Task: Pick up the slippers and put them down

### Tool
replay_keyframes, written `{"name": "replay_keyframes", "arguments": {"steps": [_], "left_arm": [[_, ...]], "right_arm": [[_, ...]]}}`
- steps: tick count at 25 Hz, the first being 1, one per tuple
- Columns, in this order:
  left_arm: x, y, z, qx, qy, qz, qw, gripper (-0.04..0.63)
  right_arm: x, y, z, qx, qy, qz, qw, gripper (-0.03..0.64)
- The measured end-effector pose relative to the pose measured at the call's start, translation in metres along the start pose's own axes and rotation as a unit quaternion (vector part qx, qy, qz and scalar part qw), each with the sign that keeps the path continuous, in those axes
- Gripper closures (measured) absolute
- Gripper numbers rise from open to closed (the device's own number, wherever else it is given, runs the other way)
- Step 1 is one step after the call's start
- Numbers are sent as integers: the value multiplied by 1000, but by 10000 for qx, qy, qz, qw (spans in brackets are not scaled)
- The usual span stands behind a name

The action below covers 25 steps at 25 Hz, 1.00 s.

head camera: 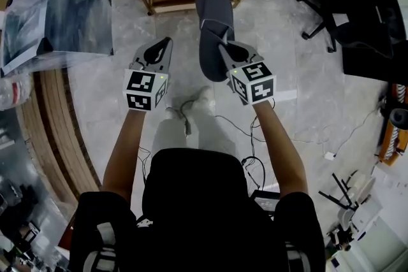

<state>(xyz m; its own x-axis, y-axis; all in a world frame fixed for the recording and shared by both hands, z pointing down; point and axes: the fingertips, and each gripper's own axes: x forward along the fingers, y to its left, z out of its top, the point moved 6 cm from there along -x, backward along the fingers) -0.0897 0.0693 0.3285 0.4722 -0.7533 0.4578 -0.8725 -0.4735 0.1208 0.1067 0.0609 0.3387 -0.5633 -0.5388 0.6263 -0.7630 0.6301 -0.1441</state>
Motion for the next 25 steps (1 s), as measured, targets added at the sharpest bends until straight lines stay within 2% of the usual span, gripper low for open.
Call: {"name": "replay_keyframes", "arguments": {"steps": [6,15,25], "left_arm": [[35,14,-54,-86,96,-90,9999,588],[104,27,-160,-152,209,-219,9994,588],[185,48,-274,-175,223,-295,9992,588]], "right_arm": [[44,-4,-36,-27,67,20,10000,606],[118,-33,-121,25,121,-20,9999,606],[208,-68,-210,-259,235,-82,9994,606]]}}
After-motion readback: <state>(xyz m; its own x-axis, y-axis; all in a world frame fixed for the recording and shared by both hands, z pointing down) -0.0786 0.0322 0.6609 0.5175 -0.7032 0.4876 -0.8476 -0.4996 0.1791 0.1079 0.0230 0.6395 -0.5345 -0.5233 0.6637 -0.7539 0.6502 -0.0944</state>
